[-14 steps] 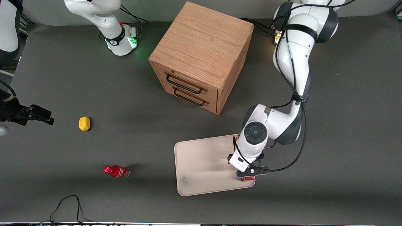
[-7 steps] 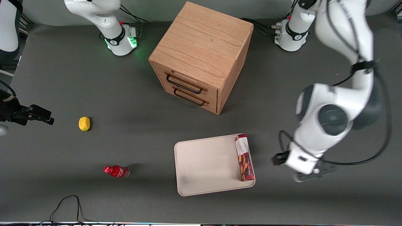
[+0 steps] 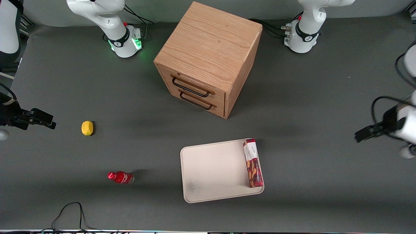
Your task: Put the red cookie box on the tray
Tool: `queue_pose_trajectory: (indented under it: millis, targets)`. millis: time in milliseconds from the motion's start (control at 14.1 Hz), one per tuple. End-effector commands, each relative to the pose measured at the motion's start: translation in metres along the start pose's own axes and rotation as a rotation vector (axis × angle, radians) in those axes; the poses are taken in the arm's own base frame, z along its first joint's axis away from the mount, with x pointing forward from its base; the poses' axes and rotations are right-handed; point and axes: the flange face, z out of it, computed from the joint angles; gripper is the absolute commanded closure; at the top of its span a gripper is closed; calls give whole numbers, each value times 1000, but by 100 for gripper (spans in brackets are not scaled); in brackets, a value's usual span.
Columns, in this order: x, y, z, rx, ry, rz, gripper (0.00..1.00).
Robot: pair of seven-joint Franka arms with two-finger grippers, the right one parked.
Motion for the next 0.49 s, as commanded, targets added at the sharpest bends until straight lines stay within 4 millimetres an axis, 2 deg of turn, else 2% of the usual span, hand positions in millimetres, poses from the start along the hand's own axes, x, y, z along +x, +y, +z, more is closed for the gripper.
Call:
queue_pose_trajectory:
  millis: [0, 141, 424]
  targets:
    - [-33, -40, -3, -19, -38, 40, 0]
    - [-40, -55, -11, -23, -26, 112, 0]
    - [-45, -61, -23, -24, -16, 145, 0]
